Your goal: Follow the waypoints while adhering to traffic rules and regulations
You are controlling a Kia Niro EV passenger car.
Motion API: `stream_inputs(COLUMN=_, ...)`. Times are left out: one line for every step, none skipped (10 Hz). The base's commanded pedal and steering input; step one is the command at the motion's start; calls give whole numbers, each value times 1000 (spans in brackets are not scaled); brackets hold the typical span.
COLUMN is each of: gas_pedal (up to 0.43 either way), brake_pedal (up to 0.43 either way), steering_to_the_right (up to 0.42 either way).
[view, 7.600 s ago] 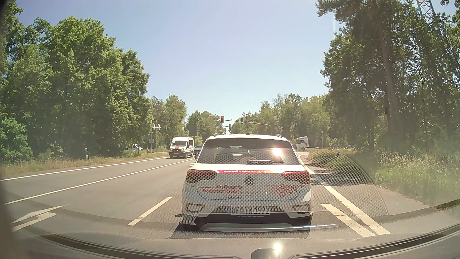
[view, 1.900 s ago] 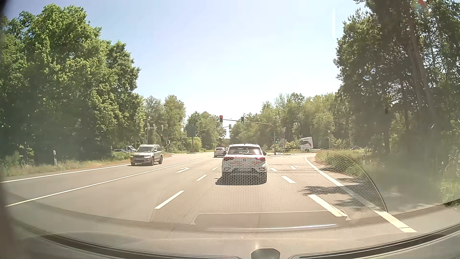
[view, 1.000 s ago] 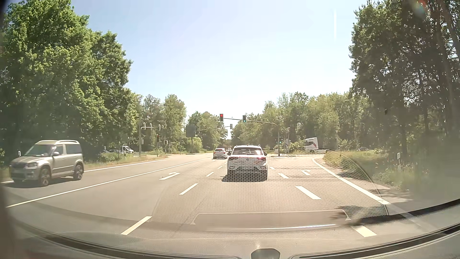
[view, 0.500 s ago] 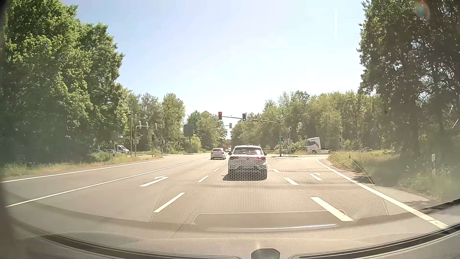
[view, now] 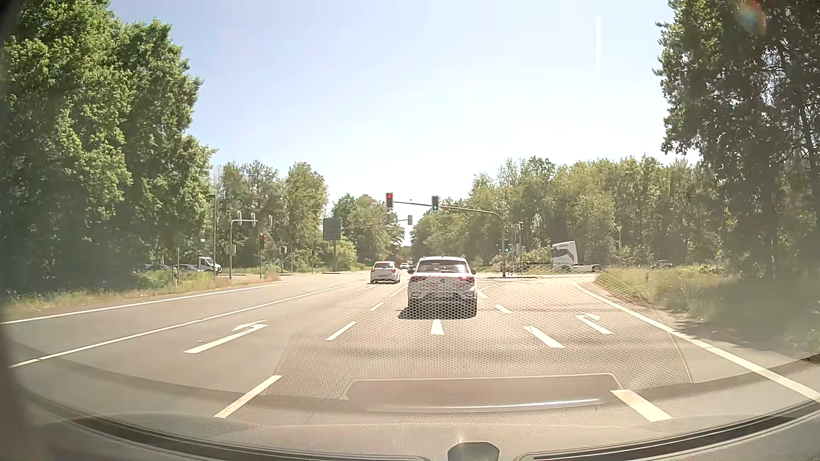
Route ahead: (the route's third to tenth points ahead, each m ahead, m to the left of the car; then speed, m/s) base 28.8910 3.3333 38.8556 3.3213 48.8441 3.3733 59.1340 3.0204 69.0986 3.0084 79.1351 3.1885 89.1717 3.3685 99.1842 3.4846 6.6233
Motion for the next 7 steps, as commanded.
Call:
stream_inputs(gas_pedal=331, brake_pedal=30, steering_to_the_right=-1)
stream_inputs(gas_pedal=331, brake_pedal=30, steering_to_the_right=-1)
stream_inputs(gas_pedal=319, brake_pedal=30, steering_to_the_right=-1)
stream_inputs(gas_pedal=311, brake_pedal=30, steering_to_the_right=-1)
stream_inputs(gas_pedal=299, brake_pedal=30, steering_to_the_right=-1)
stream_inputs(gas_pedal=287, brake_pedal=30, steering_to_the_right=-1)
stream_inputs(gas_pedal=280, brake_pedal=30, steering_to_the_right=-1)
